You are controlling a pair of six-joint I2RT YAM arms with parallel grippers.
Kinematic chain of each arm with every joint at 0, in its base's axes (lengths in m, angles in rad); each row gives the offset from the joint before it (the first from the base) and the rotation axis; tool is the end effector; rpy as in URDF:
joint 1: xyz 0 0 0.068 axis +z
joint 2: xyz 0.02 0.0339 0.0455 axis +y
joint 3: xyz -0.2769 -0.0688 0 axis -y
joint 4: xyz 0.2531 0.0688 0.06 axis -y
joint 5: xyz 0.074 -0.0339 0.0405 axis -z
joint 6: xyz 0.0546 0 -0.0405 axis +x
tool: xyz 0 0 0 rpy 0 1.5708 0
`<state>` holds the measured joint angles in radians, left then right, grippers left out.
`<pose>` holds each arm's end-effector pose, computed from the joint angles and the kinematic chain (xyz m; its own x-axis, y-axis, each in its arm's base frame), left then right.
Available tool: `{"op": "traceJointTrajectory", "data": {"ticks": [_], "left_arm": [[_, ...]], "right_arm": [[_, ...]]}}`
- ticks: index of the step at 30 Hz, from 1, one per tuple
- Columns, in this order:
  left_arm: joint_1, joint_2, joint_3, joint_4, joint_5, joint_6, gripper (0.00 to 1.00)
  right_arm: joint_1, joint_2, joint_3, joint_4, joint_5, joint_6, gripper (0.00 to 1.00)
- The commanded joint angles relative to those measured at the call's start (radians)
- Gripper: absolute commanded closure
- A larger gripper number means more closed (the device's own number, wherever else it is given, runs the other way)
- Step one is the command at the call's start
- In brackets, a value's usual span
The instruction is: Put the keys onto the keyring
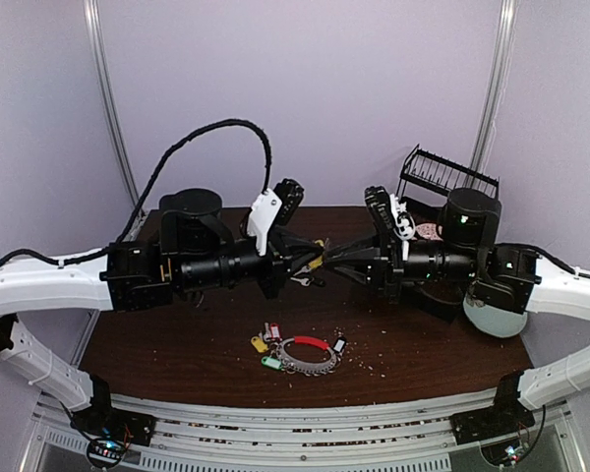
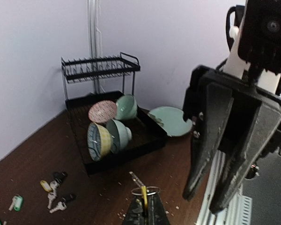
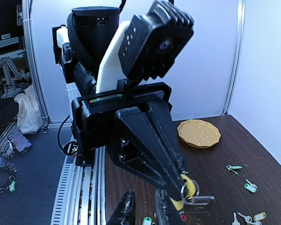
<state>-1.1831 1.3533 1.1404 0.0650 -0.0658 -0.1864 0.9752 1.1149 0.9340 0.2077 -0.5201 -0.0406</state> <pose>0.1347 -0.3203 0.3701 -0.2214 0.0530 -0.9737 0.8733 0.4552 -0.1738 0.1342 0.2463 0.3789 0.0555 0.0191 -0.9983 -0.9956 0.0764 -0.0539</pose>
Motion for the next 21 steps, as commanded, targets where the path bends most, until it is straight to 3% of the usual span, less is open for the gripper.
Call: {"op": "traceJointTrajectory", "data": {"ticks": [1,4,9,14,21], "left_arm": [[0.071,-0.007,0.048,-0.207,0.258,-0.201,1.0],[0.097,-0.036,0.049,-0.248,0.324,-0.198,1.0],[0.103,-0.07,0.039,-0.26,0.323,-0.198,1.0],[0.103,-0.075,0.015,-0.232,0.321,-0.202,1.0],[0.103,-0.081,0.015,-0.212,0.328,-0.199,1.0]], "right_arm": [[-0.03,0.002,0.084,-0.138,-0.041,-0.082,0.85],[-0.062,0.01,0.074,-0.134,-0.091,-0.032,0.86],[-0.055,0.038,0.048,-0.103,-0.031,0.018,0.8],[0.04,0.051,0.038,-0.076,0.086,-0.073,0.77],[0.054,0.091,0.051,-0.062,0.132,-0.114,0.8]]}}
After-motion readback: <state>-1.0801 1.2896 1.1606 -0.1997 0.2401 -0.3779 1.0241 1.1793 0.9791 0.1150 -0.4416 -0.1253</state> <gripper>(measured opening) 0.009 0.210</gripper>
